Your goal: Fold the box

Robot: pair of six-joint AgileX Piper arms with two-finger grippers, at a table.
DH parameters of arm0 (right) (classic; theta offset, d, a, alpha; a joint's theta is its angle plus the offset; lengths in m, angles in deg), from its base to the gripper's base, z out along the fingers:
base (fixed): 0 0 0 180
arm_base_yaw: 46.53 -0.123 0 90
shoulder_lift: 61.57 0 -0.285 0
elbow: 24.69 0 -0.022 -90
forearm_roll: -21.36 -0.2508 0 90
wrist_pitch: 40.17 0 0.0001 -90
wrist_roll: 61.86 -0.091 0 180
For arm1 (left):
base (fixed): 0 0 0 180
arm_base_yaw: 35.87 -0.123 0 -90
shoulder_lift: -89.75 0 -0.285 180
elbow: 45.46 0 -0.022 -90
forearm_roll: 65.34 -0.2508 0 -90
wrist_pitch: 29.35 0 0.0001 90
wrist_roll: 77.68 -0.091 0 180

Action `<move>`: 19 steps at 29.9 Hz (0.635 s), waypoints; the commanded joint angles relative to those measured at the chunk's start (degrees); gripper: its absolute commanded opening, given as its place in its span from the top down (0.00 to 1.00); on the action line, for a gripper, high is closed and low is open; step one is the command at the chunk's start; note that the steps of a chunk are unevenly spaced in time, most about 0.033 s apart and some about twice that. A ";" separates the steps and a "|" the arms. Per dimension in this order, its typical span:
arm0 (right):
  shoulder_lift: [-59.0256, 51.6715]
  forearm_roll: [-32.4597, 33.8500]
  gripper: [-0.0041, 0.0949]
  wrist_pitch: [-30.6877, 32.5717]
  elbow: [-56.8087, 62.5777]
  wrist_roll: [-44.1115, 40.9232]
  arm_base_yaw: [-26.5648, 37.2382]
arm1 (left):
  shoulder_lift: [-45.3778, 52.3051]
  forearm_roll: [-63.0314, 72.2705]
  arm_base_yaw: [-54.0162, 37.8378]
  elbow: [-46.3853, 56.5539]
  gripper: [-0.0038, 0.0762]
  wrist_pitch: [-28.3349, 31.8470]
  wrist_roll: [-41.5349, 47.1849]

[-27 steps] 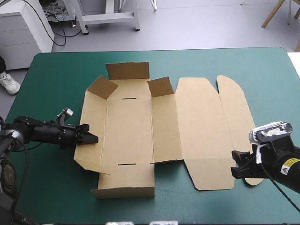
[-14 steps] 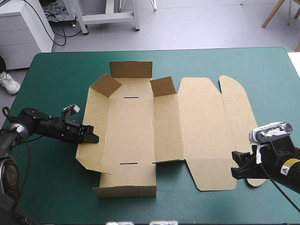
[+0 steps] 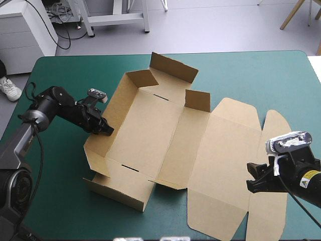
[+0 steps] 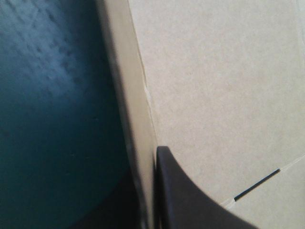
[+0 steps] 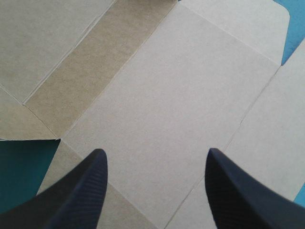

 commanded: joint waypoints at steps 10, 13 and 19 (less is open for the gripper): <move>0.28 -2.74 0.41 -2.38 -1.62 -0.25 0.24 | -5.51 -23.71 15.69 -19.75 0.96 6.63 -7.18; 0.28 -2.74 0.41 -2.49 -1.62 -0.51 0.24 | -6.31 -29.24 18.44 -23.13 0.96 11.78 -7.95; 0.28 -2.74 0.40 -3.23 -1.62 -0.74 0.24 | -6.53 -37.69 23.67 -24.85 0.96 26.28 -11.09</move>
